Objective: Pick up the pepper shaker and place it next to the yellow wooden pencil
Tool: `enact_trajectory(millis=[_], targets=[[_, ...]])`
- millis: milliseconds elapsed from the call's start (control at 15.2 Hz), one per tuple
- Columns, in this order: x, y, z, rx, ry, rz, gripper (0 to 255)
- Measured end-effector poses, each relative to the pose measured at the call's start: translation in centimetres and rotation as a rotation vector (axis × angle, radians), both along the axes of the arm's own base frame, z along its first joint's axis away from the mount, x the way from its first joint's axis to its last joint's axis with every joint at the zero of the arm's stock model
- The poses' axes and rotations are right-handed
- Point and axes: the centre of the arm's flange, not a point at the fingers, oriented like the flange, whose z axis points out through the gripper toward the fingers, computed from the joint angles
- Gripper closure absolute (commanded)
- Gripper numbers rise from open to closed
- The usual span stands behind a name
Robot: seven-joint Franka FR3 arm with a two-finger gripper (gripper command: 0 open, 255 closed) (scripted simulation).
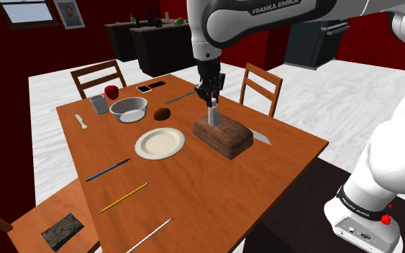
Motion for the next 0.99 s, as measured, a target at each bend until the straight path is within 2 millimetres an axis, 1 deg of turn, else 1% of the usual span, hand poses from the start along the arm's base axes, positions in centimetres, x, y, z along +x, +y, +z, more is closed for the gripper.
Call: enact_trajectory(millis=[264,462,660,726,858,924,990], targets=[[-0.8,5.3,0.0,0.0,0.0,0.0,255],[-1.7,9.0,0.0,-0.001,-0.001,0.0,255],[-2.0,13.1,0.3,-0.001,0.0,0.0,255],[-2.2,14.3,-0.1,-0.001,0.0,0.0,255],[-2.2,17.1,-0.1,0.0,0.0,0.0,255],[-2.3,18.5,0.1,0.0,0.0,0.0,255],[-2.7,19.5,0.2,0.0,0.0,0.0,255]])
